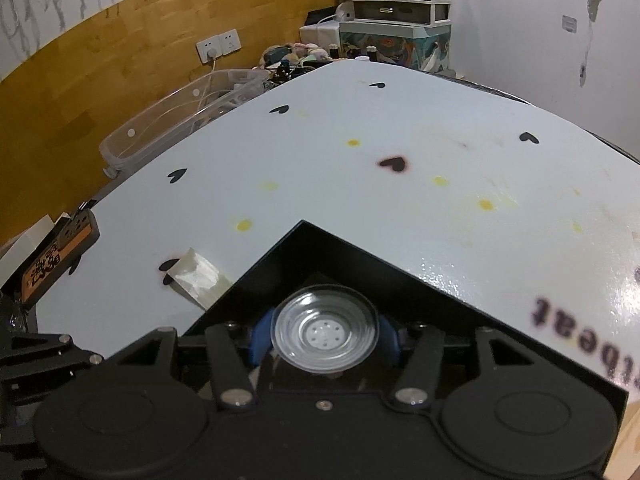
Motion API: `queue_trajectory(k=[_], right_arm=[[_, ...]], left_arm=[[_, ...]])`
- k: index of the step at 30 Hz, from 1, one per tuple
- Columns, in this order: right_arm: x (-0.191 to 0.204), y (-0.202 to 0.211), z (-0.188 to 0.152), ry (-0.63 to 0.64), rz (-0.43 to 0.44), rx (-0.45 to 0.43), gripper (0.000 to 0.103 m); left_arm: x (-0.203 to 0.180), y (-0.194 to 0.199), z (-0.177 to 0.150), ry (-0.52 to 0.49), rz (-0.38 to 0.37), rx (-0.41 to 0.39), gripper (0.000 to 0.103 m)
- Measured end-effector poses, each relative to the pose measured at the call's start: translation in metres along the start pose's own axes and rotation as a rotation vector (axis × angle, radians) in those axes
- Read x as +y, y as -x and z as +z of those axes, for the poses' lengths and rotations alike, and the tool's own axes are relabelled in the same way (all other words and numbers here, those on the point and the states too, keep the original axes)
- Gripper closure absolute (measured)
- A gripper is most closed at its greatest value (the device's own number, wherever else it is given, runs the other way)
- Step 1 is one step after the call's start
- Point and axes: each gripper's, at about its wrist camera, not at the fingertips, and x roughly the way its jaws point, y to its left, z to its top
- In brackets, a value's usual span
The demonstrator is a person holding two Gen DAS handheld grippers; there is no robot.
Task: Organize rigid objects
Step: 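Carry the clear cup into the black box and open the right tool, then grasp the white charger block with the right tool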
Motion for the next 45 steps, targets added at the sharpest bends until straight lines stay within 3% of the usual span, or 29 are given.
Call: queue_trajectory(k=[13,20,27,31,41,45], right_arm=[[-0.003,0.045,-0.006,-0.002,0.015,-0.092,0.021],[-0.018,0.105,-0.029,-0.014,0.016,-0.229,0.004],[-0.052,0.154,-0.071,-0.080,-0.117,-0.338,0.000],[-0.072,0.171,-0.106,-0.122,-0.274,-0.392,0.000],[-0.104,0.198,-0.183,-0.323,-0.526,-0.348,0.000],[-0.102,0.198,-0.201,-0.376,-0.504,-0.336,0.000]], left_arm=[[-0.001,0.003,0.002,0.007,0.010,-0.009,0.099],[0.000,0.005,0.001,0.021,0.007,-0.019,0.099],[0.001,0.005,0.000,0.026,-0.005,-0.028,0.099],[0.007,0.006,-0.002,0.042,-0.029,-0.036,0.099],[0.009,0.004,-0.001,0.040,-0.041,-0.038,0.099],[0.009,0.003,0.000,0.038,-0.042,-0.038,0.099]])
